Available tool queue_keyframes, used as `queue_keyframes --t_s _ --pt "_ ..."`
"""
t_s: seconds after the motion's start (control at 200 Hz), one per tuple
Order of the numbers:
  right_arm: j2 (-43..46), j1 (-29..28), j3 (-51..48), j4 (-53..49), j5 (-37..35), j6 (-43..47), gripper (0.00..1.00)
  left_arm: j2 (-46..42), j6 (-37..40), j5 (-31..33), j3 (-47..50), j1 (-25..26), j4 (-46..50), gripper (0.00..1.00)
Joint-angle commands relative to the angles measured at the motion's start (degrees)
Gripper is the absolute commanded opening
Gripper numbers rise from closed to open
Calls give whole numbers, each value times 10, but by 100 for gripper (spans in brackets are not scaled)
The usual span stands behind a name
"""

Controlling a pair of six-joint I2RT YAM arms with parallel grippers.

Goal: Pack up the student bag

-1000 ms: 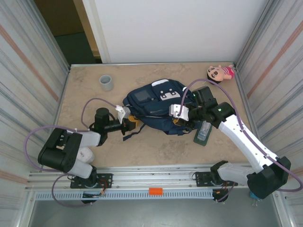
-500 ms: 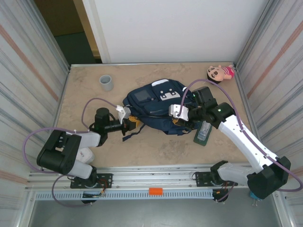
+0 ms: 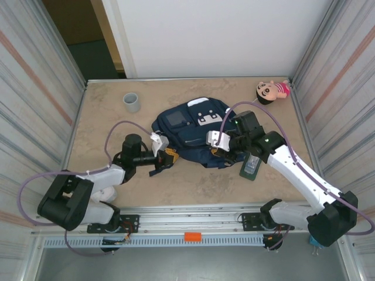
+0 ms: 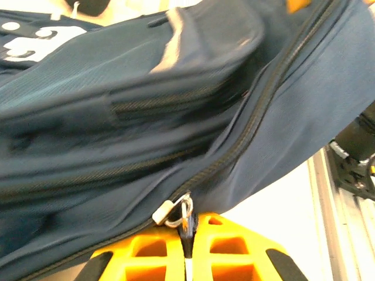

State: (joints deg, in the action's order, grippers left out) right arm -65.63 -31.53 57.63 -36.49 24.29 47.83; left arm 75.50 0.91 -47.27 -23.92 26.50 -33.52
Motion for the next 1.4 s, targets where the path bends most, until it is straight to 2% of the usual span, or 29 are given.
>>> queue_keyframes --t_s 0.0,0.13,0.205,0.321,0.406,0.486,0.551,0.621,0.651,0.732,0.787,0.912,1.057,1.193,1.393 --pt "-7 -18 -9 128 -21 -34 0 -39 18 -31 -28 31 43 0" --pt "-34 -37 -23 169 -44 -54 0 -65 5 -13 -33 52 66 0" --pt "-49 -46 -35 200 -52 -71 0 -72 24 37 -56 75 142 0" --pt "-71 -59 -53 244 -63 -90 0 -64 44 69 -94 105 240 0" --pt "-87 -65 -59 259 -59 -97 0 -61 21 77 -95 107 249 0" --pt "-95 -68 -64 265 -49 -123 0 -60 -13 135 -89 107 249 0" --pt "-92 -65 -62 267 -37 -192 14 -54 -42 215 -93 106 279 0" --pt "-74 -59 -64 260 3 -293 39 -42 -65 277 -101 106 325 0" --pt "-64 -57 -69 264 16 -354 47 -38 -73 294 -103 104 336 0" --pt "-37 -53 -91 271 8 -517 60 -23 -90 332 -99 103 353 0" --pt "-23 -51 -104 252 -16 -616 64 -11 -99 350 -95 102 357 0" --pt "-10 -45 -144 201 -77 -796 63 18 -119 356 -96 99 362 0" --pt "-13 -38 -202 211 -94 -954 61 45 -130 349 -103 101 366 0" --pt "-38 -39 -236 287 -90 -1002 59 56 -135 326 -101 106 345 0" --pt "-129 -42 -251 379 -96 -1024 35 57 -131 282 -105 141 317 0"
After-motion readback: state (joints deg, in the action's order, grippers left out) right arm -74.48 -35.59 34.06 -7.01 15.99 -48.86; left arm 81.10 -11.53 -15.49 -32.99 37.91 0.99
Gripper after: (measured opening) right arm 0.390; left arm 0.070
